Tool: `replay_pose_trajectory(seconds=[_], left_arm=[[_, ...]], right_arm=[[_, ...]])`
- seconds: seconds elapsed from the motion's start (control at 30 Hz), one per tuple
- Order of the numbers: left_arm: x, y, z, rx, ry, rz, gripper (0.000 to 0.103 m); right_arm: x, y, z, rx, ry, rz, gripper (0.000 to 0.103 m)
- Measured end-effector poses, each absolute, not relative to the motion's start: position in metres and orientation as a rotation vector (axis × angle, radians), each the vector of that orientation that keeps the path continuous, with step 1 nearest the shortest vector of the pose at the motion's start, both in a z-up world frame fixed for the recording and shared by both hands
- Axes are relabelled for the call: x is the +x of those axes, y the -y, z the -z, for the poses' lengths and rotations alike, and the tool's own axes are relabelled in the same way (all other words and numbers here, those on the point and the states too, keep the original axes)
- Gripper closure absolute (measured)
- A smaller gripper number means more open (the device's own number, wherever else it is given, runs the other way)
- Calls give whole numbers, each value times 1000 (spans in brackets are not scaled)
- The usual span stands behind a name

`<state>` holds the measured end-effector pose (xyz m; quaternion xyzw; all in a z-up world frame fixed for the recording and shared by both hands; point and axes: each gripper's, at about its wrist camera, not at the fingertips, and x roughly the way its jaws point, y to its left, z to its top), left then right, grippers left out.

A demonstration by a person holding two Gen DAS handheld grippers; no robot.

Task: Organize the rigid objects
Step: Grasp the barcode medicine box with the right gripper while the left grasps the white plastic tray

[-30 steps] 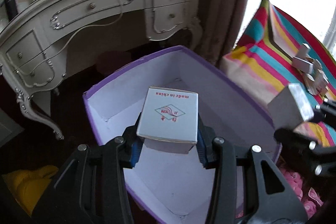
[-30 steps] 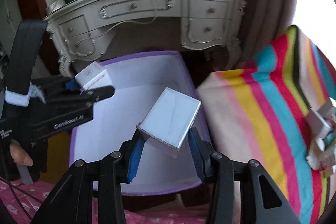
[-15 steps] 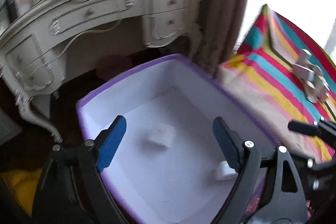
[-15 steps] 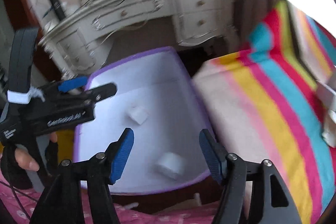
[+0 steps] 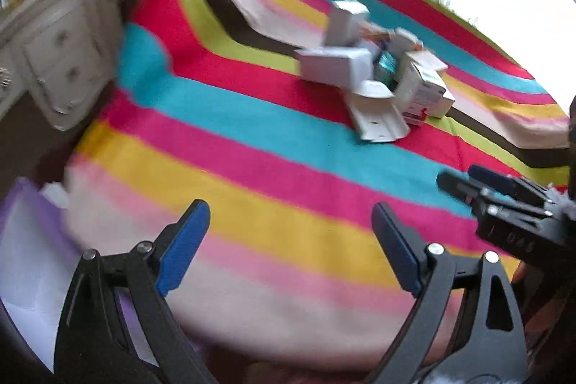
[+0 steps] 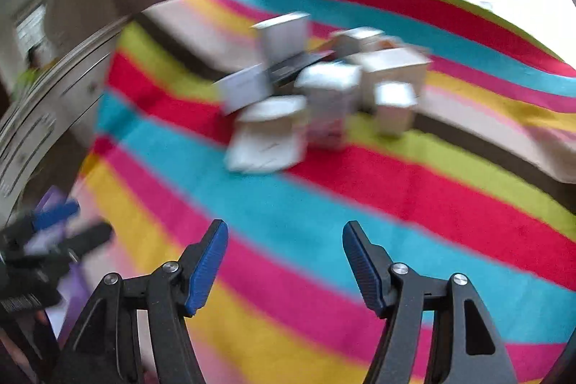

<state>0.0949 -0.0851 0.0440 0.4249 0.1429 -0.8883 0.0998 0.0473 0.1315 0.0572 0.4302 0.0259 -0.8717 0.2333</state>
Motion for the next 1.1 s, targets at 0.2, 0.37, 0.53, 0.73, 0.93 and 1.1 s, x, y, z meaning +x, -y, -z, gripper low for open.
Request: replay_pose_trajectory(seconds=[0.2,0.37,0.53,0.73,0.93,1.1], left_arm=[[71,57,-14,1300,-475,2573,10],[73,51,-9,1301,-363,2552,10],[52,54,-11,1294,-378,2548,10],[-5,37,-13,1259,-424,2546,10],[-70,26,-8,1241,-344,2481,10],[-84,31,-8,1246,-350,2489,12]], right_arm=[[-26,-132,-58,1199,141,2379,36],[-57,-102,-47,1196,102,2418,35],[-68,-135,-36,1179,257,2438,60],[-35,-187,-57,1205,100,2453,60],[-2,-214,-68,1278,-156,2478,60],[16,-231,-65,1344,-252,2440,60]])
